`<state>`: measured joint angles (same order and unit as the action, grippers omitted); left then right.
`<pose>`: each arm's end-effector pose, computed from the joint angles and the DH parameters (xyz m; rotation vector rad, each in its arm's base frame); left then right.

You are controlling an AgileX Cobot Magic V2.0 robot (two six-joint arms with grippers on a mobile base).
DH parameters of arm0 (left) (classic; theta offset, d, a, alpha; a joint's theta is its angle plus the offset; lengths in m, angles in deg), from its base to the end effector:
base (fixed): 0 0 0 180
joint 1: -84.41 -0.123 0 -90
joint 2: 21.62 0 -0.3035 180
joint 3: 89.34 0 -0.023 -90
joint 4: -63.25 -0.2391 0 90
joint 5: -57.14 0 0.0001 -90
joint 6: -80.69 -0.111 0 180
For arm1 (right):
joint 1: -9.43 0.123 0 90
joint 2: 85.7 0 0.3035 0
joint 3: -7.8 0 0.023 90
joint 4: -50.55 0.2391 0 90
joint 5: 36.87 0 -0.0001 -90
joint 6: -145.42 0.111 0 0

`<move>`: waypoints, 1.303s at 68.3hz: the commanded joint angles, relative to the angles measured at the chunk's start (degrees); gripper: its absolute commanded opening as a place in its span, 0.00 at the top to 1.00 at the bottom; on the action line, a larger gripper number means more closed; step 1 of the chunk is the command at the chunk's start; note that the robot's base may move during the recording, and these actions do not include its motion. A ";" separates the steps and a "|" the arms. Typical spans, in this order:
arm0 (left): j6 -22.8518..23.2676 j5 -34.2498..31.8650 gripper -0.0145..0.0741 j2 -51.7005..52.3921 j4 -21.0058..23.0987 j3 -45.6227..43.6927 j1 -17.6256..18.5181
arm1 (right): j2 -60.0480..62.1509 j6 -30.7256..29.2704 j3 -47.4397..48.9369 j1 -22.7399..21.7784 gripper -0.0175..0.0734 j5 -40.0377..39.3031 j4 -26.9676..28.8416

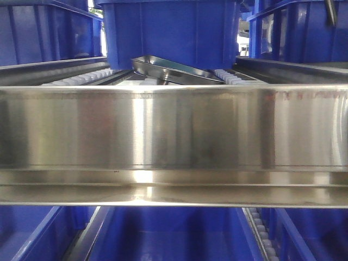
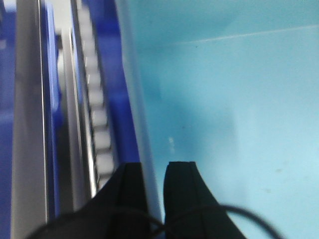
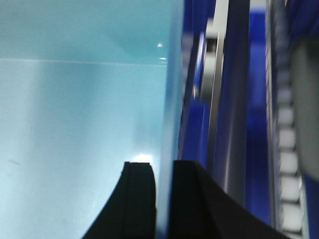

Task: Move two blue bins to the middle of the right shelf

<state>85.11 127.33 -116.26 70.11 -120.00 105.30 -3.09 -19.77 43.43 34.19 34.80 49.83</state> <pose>0.2838 -0.1217 0.4743 0.3467 2.3377 -0.3687 0.2905 0.1325 0.4810 -0.2026 2.3433 0.3276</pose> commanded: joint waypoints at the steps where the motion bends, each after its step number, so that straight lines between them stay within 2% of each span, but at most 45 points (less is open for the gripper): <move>1: -0.74 -0.22 0.96 1.22 3.99 -4.47 -0.15 | 1.00 -0.71 3.33 -0.05 0.98 -1.71 -0.77; 9: -0.74 -0.22 0.96 1.22 4.38 -6.80 -0.15 | 1.03 -0.82 4.22 -0.05 0.98 -1.71 -0.77; 89: -0.74 -0.95 0.96 1.22 4.38 -6.73 -0.15 | 1.03 -0.82 4.21 -0.05 0.98 -1.71 -0.77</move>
<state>85.20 128.32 -116.03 71.20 -125.78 105.15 -2.74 -19.90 46.99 34.19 35.24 49.31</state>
